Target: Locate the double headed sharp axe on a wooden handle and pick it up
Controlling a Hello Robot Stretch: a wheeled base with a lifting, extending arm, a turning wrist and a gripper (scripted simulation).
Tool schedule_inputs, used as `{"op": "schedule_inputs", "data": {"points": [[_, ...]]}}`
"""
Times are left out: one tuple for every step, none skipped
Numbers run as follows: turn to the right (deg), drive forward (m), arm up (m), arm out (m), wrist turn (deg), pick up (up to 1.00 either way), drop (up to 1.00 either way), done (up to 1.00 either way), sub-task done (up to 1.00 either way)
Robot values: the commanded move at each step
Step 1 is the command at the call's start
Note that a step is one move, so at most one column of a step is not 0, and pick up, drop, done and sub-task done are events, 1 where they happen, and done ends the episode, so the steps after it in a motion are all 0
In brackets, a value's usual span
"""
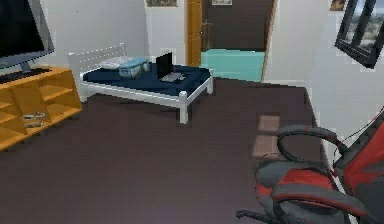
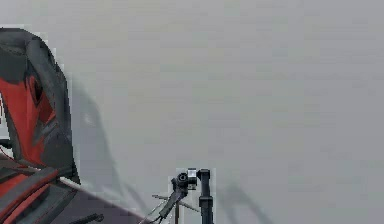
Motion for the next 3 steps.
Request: {"op": "schedule_inputs", "data": {"points": [[0.0,0.00,0.00,0.00,45.0,0.00,0.00,0.00,0.00],[0.0,0.00,0.00,0.00,45.0,0.00,0.00,0.00,0.00],[0.0,0.00,0.00,0.00,45.0,0.00,0.00,0.00,0.00]]}}
